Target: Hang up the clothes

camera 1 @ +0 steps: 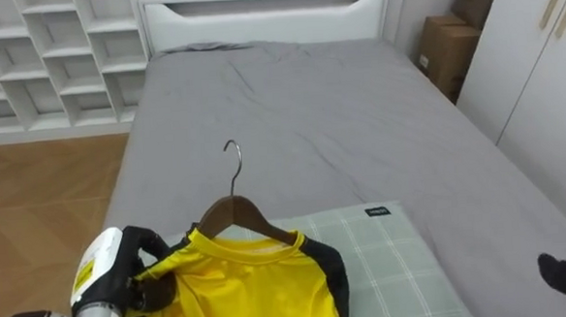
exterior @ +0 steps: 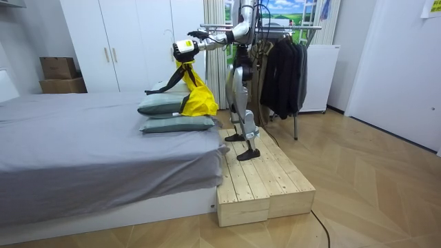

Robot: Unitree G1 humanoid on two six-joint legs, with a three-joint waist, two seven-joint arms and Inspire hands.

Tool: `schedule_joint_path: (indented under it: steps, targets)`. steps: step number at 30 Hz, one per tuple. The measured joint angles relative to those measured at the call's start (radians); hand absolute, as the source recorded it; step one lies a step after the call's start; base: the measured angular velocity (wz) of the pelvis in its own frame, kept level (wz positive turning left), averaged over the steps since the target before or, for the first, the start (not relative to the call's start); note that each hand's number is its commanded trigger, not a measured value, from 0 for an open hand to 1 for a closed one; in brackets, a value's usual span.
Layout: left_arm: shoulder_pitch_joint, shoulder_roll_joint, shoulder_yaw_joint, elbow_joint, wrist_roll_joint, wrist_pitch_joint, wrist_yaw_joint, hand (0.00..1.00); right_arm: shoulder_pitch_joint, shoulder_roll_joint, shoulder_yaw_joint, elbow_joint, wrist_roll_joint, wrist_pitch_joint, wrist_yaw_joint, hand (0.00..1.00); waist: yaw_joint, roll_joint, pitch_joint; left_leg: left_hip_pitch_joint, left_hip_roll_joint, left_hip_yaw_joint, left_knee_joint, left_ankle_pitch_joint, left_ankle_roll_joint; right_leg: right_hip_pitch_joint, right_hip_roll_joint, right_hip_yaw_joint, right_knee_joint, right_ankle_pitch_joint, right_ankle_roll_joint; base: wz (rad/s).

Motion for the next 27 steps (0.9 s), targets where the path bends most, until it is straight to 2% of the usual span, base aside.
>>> schedule_joint_path:
  steps: [5, 14, 22, 27]
  targets:
    - [0.010, -0.002, -0.017, -0.069, -0.001, -0.001, -0.004, 1.00, -0.008, 0.000, 0.053, -0.081, 0.003, 0.000, 0.034, 0.00, 0.020, 0.002, 0.0013, 0.000, 0.000, -0.001, -0.001, 0.000, 0.000, 0.001, 0.000, -0.001, 0.001, 0.000, 0.000, 0.00]
    - [0.011, -0.018, -0.026, -0.071, -0.001, -0.006, -0.004, 1.00, -0.088, 0.000, 0.086, -0.110, -0.030, -0.027, 0.085, 0.00, 0.022, 0.011, 0.0075, -0.008, 0.000, -0.015, 0.000, 0.000, 0.000, 0.001, 0.000, -0.015, 0.001, 0.000, 0.000, 0.04]
    - [0.011, -0.023, -0.026, -0.084, -0.001, -0.021, -0.018, 1.00, -0.102, -0.002, 0.109, -0.127, -0.031, -0.034, 0.119, 0.00, 0.049, 0.008, 0.0071, -0.001, 0.001, -0.016, 0.000, 0.000, 0.000, 0.002, -0.001, -0.017, 0.003, 0.001, -0.001, 0.01]
    - [0.010, -0.028, -0.026, -0.102, 0.000, -0.030, -0.020, 1.00, -0.114, -0.002, 0.194, -0.127, -0.027, -0.034, 0.156, 0.00, 0.064, -0.003, 0.0105, 0.000, 0.001, -0.017, 0.000, 0.000, 0.000, 0.004, -0.001, -0.018, 0.002, 0.001, -0.001, 0.00]
